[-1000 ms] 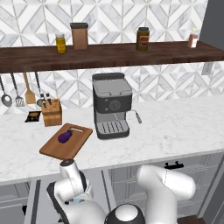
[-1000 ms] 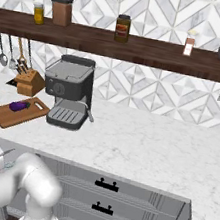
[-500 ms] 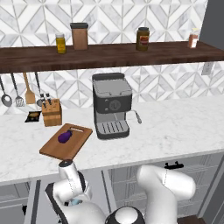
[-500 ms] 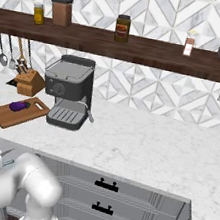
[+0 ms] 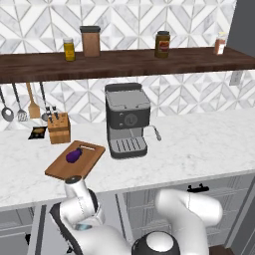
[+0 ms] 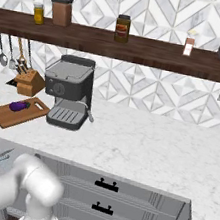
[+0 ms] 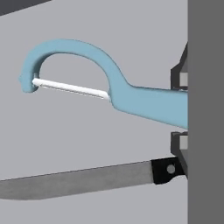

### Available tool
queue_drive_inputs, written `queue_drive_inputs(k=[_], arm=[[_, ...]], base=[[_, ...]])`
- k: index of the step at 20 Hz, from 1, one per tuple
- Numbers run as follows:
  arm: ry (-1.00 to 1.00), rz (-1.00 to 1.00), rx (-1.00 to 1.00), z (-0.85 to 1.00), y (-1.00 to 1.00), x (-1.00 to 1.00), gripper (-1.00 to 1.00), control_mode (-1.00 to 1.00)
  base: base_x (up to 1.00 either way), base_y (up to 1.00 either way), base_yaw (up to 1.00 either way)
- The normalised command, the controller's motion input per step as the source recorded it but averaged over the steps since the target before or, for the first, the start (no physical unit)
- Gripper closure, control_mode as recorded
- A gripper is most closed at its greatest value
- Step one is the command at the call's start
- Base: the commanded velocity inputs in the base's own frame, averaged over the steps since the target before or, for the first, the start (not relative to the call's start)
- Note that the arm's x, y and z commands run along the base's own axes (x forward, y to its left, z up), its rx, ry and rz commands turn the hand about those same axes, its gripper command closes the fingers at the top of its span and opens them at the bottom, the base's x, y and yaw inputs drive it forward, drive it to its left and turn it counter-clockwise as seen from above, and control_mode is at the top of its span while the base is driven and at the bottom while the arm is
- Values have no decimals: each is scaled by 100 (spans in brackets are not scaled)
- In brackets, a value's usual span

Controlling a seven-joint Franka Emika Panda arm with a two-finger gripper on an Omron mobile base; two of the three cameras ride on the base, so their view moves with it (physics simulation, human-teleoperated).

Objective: Place the appropriate cutting tool for cutting the eggplant skin on the cutting board.

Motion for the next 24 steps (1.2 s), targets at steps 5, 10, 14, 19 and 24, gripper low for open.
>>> queue_drive_inputs(k=[5,10,14,19,24], arm=[[0,-2,0,72,0,-34,100,-100],[-6,-8,0,65,0,-19,100,-100],[-5,-20,0,72,0,-14,100,-100],[-3,-26,0,65,-5,-3,100,-100],[-2,-8,0,21,-4,44,100,-100]], base=[[0,0,0],[0,0,0],[0,0,0],[0,0,0],[0,0,0]])
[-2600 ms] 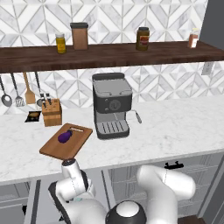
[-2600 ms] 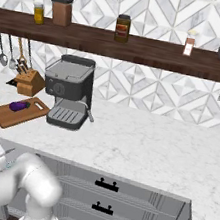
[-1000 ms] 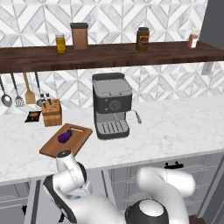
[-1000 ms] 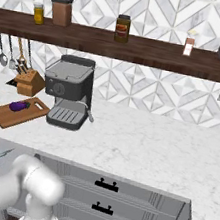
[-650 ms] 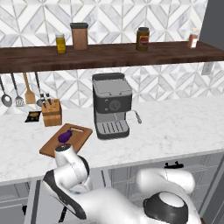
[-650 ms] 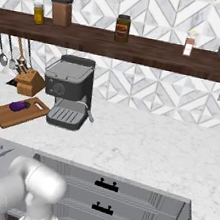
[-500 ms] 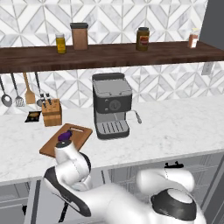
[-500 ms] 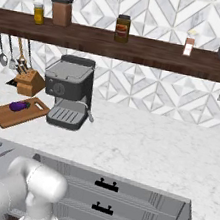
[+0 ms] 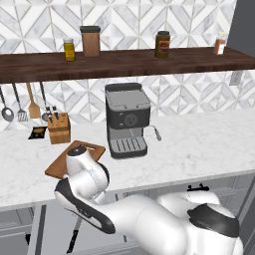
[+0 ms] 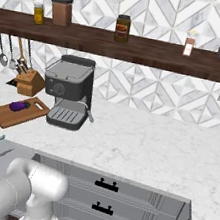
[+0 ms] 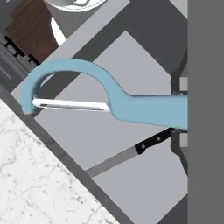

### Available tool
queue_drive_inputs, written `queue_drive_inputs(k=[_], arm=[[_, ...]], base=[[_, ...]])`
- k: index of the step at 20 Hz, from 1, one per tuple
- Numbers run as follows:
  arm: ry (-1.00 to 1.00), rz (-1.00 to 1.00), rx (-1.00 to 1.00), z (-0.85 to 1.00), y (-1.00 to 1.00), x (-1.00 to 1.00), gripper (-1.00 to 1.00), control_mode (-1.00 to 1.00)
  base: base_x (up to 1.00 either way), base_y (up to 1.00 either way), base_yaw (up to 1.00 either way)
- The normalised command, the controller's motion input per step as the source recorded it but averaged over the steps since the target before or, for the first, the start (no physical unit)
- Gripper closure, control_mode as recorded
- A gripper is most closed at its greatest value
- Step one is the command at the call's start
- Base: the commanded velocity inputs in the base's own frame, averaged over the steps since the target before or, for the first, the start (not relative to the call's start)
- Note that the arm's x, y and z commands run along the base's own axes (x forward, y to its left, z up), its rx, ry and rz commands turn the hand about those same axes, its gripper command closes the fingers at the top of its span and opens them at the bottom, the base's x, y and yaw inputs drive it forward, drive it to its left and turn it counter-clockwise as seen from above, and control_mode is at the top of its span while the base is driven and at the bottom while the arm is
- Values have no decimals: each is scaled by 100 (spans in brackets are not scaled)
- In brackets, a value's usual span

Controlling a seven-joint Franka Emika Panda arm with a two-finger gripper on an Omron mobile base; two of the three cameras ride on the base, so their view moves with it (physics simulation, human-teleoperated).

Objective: Place the appropriate cutting tool for cutting the eggplant skin on the cutting board.

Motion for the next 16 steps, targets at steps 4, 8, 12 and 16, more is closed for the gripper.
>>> queue_drive_inputs(k=[4,8,12,16], arm=[[0,0,0,0,0,72,100,-100],[0,6,0,0,0,57,100,-100],[-3,10,0,19,0,33,100,-100],[-4,6,0,12,0,42,100,-100]], base=[[0,0,0],[0,0,0],[0,0,0],[0,0,0]])
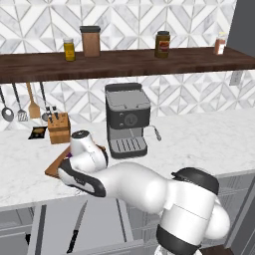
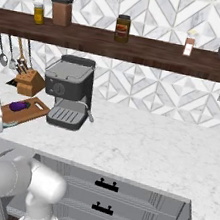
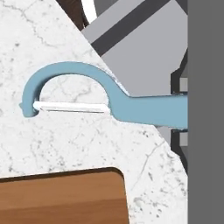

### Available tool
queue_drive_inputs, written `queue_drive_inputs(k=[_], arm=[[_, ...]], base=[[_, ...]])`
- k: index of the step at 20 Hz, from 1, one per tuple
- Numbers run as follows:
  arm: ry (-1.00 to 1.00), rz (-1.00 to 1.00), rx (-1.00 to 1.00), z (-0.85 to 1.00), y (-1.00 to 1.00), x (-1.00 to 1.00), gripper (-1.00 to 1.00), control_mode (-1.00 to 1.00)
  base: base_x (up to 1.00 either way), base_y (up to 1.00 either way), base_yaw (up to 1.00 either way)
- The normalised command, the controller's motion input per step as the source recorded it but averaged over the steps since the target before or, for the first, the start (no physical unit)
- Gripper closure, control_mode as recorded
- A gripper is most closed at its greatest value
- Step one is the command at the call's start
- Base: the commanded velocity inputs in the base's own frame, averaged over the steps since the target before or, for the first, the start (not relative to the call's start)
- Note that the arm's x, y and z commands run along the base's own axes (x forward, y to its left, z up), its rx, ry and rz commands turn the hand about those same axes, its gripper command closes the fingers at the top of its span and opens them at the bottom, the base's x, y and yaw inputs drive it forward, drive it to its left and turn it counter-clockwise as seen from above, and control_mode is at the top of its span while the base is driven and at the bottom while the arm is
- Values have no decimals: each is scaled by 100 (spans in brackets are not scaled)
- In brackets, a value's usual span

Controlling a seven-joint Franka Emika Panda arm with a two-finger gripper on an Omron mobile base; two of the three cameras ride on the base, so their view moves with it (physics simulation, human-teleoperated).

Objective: Place the appropriate cutting tool for cutting the eggplant skin on the cutting board.

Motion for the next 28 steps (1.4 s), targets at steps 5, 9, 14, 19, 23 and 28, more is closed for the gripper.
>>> queue_drive_inputs(k=[5,9,14,19,23,28], arm=[[-4,2,0,0,0,63,100,-100],[-1,2,0,0,0,51,100,-100],[0,2,0,0,12,36,100,-100],[0,2,0,0,12,33,100,-100],[0,0,0,0,22,22,100,-100],[0,0,0,-9,24,6,100,-100]], base=[[0,0,0],[0,0,0],[0,0,0],[0,0,0],[0,0,0],[0,0,0]])
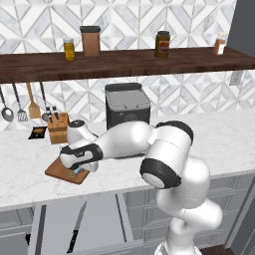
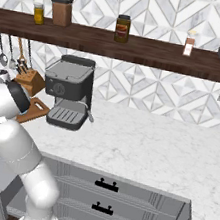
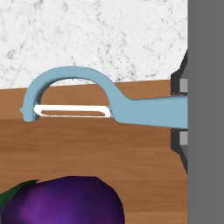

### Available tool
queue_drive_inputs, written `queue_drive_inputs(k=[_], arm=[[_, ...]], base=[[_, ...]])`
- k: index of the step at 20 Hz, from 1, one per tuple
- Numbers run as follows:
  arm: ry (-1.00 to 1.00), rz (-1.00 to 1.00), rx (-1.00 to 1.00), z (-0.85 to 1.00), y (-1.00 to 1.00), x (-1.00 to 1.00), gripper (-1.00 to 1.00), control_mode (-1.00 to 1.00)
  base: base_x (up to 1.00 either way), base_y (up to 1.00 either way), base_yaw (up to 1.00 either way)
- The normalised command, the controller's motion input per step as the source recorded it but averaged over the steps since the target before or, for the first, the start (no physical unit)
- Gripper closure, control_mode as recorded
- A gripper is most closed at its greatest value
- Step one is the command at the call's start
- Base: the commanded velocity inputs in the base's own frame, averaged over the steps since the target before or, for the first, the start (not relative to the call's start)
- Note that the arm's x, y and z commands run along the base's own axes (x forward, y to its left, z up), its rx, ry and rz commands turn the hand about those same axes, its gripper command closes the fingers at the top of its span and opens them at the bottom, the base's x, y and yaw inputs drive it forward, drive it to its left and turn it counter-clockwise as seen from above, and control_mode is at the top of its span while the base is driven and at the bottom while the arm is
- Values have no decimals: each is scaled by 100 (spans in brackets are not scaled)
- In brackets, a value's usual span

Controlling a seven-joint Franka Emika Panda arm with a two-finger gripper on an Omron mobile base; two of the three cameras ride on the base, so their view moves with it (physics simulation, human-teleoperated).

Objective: Place the appropriate cutting tool for cutting the eggplant skin on the cutting board.

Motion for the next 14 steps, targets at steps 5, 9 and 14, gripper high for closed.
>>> queue_drive_inputs(k=[5,9,14], arm=[[0,0,0,-15,9,0,-100,-100],[0,0,0,-12,0,6,-100,-100],[0,0,0,-8,0,8,-100,-100]], base=[[0,0,0],[0,0,0],[0,0,0]])
